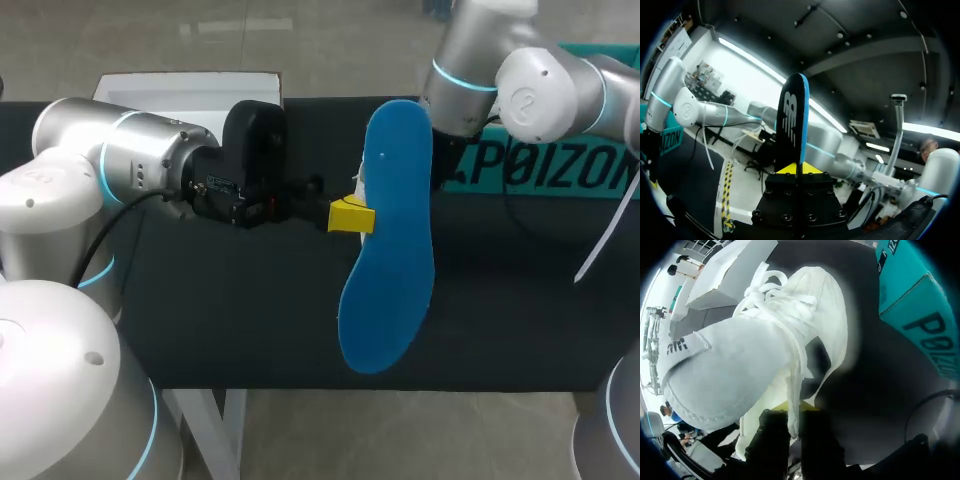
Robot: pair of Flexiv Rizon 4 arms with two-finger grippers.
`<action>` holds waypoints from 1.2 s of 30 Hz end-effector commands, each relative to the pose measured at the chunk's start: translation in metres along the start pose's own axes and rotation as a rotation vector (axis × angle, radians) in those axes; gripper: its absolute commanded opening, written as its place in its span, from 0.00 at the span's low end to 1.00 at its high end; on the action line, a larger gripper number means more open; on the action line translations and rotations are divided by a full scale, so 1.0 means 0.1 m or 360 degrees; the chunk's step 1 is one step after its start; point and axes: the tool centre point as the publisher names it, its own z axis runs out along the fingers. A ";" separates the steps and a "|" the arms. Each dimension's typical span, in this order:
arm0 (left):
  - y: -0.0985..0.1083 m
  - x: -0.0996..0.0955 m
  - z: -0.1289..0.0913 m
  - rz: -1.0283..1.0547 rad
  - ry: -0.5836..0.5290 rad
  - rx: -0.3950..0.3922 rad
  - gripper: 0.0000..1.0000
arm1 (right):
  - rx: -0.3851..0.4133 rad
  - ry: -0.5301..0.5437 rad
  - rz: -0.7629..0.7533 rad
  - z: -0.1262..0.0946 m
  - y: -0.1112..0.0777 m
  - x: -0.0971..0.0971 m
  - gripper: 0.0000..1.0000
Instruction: Take the shoe out of the shoebox, open the shoe tongue, remove and reinsert the insole, then place the shoe into the shoebox
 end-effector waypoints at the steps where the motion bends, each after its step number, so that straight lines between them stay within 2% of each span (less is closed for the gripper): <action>1: 0.00 -0.02 0.01 0.0000 0.0005 0.0002 0.00 | -0.0004 -0.0037 -0.0081 -0.04 0.00 0.03 0.00; 9: 0.00 -0.02 0.01 0.0000 0.0005 0.0002 0.00 | 0.0054 -0.0044 -0.0048 0.10 0.03 0.00 0.00; 14: 0.00 -0.02 0.01 0.0000 0.0005 0.0002 0.00 | 0.0111 -0.0109 -0.0021 0.23 0.05 -0.03 0.00; 16: 0.00 -0.02 0.01 0.0000 0.0005 0.0002 0.00 | 0.0088 -0.0075 -0.0021 0.26 0.04 -0.05 0.00; 17: 0.00 -0.02 0.01 0.0000 0.0005 0.0002 0.00 | 0.0083 -0.0072 -0.0019 0.25 0.03 -0.06 0.19; 18: 0.00 -0.02 0.01 0.0000 0.0005 0.0002 0.00 | 0.0072 -0.0069 -0.0021 0.23 0.02 -0.06 0.97; 21: 0.00 -0.02 0.01 0.0000 0.0005 0.0002 0.00 | 0.0046 -0.0022 -0.0021 0.13 -0.01 -0.05 1.00; 24: 0.00 -0.02 0.01 0.0000 0.0005 0.0002 0.00 | 0.0013 0.0130 0.0000 -0.02 -0.09 -0.06 1.00; 27: 0.00 -0.02 0.01 0.0000 0.0005 0.0002 0.00 | -0.0110 0.0240 -0.0095 -0.26 -0.15 -0.10 1.00; 29: 0.00 -0.02 0.01 0.0000 0.0005 0.0002 0.00 | -0.0216 0.0325 -0.0282 -0.44 -0.15 -0.15 1.00; 36: 0.00 -0.02 0.01 0.0000 0.0005 0.0002 0.00 | -0.0216 0.0325 -0.0282 -0.44 -0.15 -0.15 1.00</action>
